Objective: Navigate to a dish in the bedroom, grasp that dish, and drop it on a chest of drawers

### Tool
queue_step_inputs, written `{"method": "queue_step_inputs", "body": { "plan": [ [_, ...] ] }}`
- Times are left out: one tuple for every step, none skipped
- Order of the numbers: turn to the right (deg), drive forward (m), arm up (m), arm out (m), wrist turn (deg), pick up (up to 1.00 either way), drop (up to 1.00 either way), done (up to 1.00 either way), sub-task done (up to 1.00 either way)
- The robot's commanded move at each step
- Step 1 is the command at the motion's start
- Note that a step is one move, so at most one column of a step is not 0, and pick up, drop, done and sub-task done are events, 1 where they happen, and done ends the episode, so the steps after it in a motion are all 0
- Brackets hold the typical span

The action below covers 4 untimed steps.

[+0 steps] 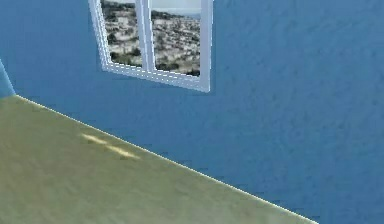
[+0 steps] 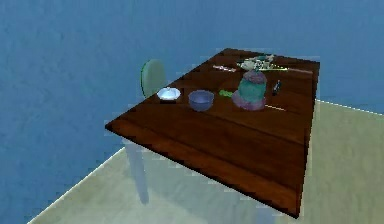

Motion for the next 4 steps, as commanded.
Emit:
{"method": "queue_step_inputs", "body": {
  "plan": [
    [45.0,0.0,0.0,0.0,0.0,0.0,0.0,0.0,0.0],
    [6.0,0.0,0.0,0.0,0.0,0.0,0.0,0.0,0.0],
    [0.0,1.0,0.0,0.0,0.0,0.0,0.0,0.0,0.0],
    [21.0,0.0,0.0,0.0,0.0,0.0,0.0,0.0,0.0]
  ]
}}
